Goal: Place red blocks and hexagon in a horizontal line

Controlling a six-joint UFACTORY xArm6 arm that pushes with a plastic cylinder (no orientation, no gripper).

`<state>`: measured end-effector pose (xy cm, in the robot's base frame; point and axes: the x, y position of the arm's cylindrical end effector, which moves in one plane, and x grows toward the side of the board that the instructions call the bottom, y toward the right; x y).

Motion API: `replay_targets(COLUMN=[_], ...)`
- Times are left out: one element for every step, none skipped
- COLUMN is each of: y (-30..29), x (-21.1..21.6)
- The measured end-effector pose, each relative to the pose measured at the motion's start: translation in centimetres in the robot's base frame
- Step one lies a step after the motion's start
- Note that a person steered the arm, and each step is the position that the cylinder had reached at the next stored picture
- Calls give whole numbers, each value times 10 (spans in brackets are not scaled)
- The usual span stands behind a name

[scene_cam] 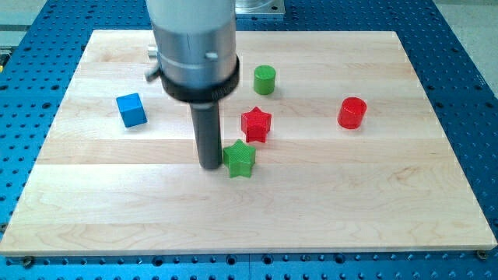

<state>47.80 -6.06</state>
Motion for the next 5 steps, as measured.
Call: replay_targets(y=[60, 112, 42, 68, 78], x=[-28, -73, -79, -84, -96])
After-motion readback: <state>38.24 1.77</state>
